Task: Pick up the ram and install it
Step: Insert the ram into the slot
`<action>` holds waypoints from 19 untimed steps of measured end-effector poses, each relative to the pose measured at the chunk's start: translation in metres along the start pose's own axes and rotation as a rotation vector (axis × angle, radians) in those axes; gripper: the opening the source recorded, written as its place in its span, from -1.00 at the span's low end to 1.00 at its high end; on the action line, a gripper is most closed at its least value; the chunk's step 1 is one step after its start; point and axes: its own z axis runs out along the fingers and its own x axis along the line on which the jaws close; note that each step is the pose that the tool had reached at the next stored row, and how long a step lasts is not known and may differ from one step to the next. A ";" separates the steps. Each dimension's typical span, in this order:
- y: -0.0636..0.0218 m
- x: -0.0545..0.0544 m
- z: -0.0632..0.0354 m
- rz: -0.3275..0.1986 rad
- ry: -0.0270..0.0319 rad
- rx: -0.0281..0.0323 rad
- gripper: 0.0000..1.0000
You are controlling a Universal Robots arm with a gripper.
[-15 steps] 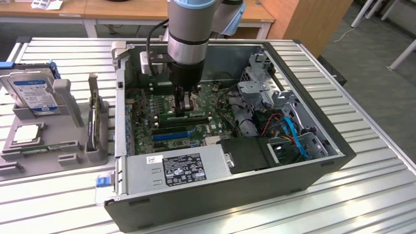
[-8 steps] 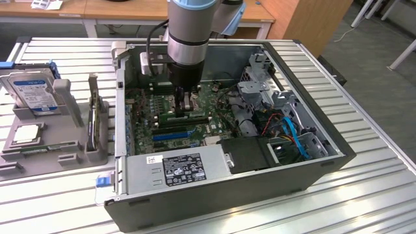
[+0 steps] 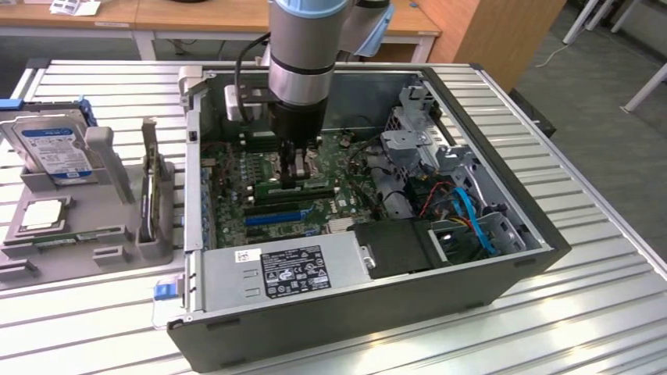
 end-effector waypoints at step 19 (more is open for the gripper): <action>-0.0001 0.000 0.0041 0.000 0.0001 0.0012 -0.76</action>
